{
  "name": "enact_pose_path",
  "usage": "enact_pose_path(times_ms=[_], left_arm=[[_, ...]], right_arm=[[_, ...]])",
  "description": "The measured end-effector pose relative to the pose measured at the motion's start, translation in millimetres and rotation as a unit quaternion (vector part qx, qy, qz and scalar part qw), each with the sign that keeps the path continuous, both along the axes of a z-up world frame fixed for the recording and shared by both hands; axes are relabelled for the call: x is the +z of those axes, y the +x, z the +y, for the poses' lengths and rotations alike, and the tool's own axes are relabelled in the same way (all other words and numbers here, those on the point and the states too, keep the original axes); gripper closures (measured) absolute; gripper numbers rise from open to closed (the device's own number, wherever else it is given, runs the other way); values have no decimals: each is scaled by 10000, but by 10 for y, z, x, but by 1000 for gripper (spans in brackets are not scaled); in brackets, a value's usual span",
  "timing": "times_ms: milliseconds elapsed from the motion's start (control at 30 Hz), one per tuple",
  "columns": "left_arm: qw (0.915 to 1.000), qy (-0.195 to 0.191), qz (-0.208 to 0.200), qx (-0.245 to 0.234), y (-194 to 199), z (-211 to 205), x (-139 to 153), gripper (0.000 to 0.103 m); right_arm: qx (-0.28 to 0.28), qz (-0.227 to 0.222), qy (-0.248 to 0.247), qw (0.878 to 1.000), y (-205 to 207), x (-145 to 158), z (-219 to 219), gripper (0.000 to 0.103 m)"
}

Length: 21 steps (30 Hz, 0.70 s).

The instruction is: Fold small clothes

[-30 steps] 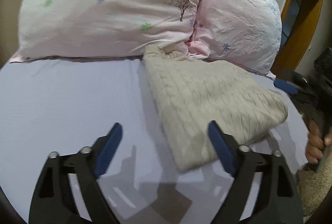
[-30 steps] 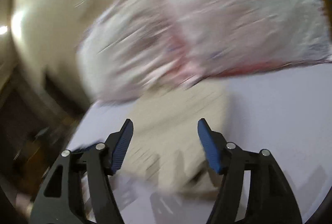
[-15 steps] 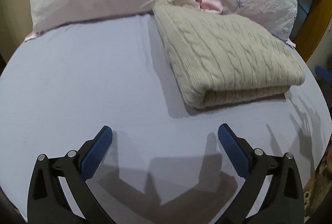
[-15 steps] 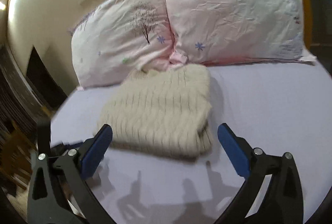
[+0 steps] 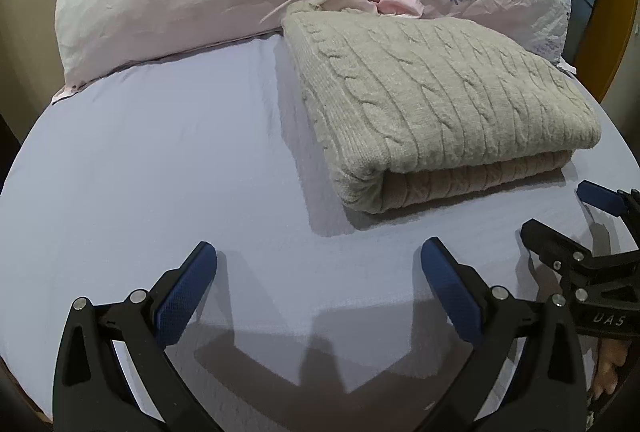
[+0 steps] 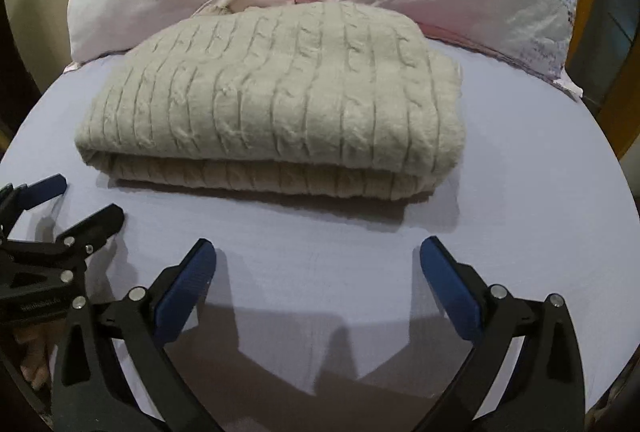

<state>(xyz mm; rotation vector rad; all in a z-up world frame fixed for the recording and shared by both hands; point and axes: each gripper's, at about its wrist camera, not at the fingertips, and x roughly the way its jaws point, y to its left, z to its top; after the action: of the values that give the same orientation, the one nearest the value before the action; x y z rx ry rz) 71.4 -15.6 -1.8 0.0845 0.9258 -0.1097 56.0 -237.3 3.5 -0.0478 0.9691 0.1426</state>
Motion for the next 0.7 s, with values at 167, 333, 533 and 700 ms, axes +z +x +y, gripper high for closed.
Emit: enact_pose_path(times_ms=[167, 333, 533, 700], left_arm=[[10000, -4, -11, -2, -11, 2, 1, 1], [10000, -5, -10, 2, -10, 2, 0, 1], [10000, -5, -11, 6, -11, 1, -1, 1], [10000, -5, -11, 10, -12, 0, -1, 1]], right_arm=[[-30, -12, 1, 10000, -7, -14, 4, 2], [-27, -13, -4, 10000, 47, -41, 37, 2], [-17, -12, -3, 10000, 43, -41, 35, 2], [-15, -12, -3, 10000, 37, -43, 36, 2]])
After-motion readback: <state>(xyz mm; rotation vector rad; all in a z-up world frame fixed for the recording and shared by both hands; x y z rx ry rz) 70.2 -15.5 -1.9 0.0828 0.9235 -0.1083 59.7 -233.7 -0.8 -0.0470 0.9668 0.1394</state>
